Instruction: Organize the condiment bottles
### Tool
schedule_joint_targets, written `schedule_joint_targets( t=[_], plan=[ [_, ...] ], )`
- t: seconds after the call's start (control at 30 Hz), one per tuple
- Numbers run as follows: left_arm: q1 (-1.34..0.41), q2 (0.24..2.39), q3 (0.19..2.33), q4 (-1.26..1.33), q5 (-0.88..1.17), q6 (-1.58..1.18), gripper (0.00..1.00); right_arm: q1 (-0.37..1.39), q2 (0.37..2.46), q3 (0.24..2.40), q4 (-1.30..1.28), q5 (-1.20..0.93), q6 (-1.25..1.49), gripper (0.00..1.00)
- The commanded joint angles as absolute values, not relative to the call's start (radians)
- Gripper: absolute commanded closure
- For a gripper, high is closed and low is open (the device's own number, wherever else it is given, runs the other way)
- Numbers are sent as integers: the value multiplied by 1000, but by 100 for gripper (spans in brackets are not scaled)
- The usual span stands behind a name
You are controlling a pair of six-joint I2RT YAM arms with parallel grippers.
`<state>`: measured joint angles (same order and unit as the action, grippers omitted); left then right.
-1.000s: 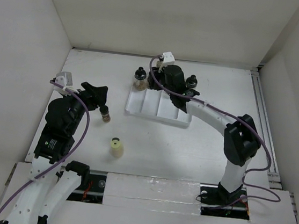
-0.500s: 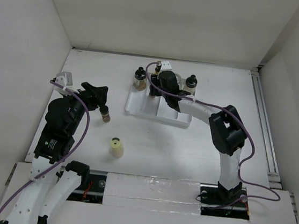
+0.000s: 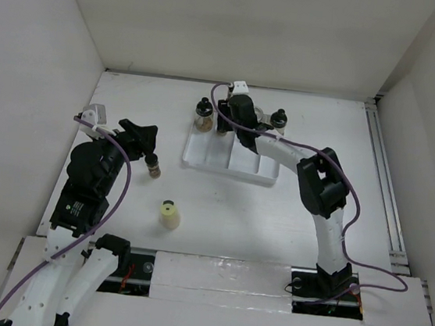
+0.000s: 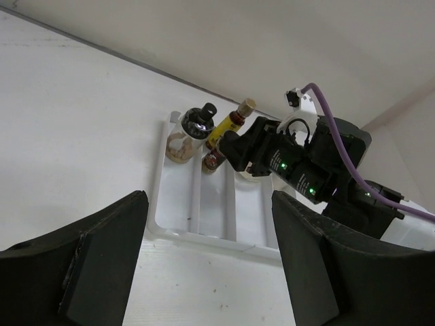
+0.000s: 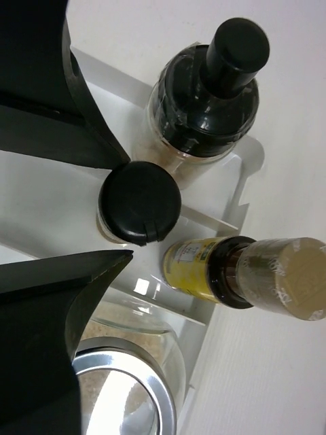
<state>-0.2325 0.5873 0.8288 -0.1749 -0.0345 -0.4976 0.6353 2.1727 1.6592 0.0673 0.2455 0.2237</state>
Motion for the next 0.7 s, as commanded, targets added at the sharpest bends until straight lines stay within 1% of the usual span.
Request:
schedule_joint_targets(
  t=[0.0, 0.03, 0.1, 0.2, 0.3, 0.47, 0.5, 0.53, 0.6, 0.67],
  plan=[
    [-225, 589, 827, -129, -28, -485, 31, 635, 2178, 1721, 69, 262, 207, 43],
    [-225, 589, 827, -129, -28, -485, 31, 635, 2178, 1721, 55, 262, 207, 43],
    [-225, 589, 827, -129, -28, -485, 31, 635, 2187, 1730, 46, 262, 207, 40],
    [-225, 589, 827, -129, -28, -485, 31, 635, 2178, 1717, 37, 272, 207, 39],
    [-225, 589, 827, -129, -28, -485, 31, 644, 2123, 1688, 37, 313, 207, 39],
    [-225, 589, 827, -129, -28, -485, 31, 706, 1966, 1626, 48, 409, 144, 36],
    [-225, 589, 827, -129, -28, -485, 31, 727, 1942, 1612, 48, 410, 132, 36],
    [-225, 589, 827, -129, -28, -485, 31, 736, 1921, 1596, 48, 410, 132, 32],
    [-225, 580, 827, -129, -38, -485, 31, 758, 1875, 1551, 57, 397, 132, 32],
    [-225, 580, 836, -141, -60, -485, 31, 791, 1865, 1514, 57, 335, 132, 32]
  ],
)
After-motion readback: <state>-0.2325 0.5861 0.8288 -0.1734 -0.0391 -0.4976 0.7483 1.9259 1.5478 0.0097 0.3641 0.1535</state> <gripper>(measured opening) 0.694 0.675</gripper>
